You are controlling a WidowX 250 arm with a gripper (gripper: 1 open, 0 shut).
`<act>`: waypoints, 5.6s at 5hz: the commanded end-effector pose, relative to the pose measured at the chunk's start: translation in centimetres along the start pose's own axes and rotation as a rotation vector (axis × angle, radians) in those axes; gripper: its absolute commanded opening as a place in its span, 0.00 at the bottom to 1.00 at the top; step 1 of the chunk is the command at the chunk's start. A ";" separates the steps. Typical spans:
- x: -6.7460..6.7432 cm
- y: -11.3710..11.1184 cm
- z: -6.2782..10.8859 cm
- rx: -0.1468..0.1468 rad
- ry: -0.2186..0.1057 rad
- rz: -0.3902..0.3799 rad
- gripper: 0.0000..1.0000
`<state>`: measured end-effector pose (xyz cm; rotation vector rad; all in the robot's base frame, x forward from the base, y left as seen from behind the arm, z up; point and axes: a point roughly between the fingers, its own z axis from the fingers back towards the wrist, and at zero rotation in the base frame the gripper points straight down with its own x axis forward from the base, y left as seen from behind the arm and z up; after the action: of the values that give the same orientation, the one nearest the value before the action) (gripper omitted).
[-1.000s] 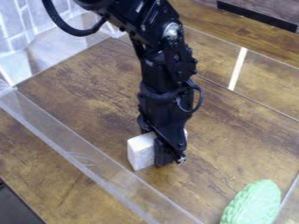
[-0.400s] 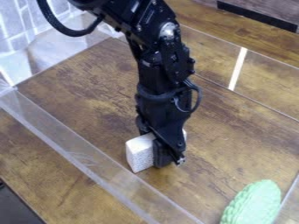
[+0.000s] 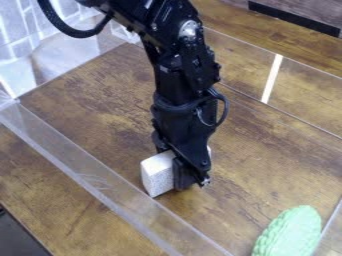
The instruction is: Put the white object in the blue tray
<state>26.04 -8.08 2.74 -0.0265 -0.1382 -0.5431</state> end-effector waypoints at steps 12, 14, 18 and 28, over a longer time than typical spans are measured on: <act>0.2 1.7 -0.3 0.020 -0.088 0.160 0.00; -0.1 1.7 -1.2 0.012 -0.075 0.187 0.00; 0.1 2.0 -0.3 0.011 -0.061 0.230 0.00; 3.8 2.3 3.8 0.072 -0.170 0.331 0.00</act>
<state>29.56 -7.43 6.11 -0.0167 -0.2764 -0.1953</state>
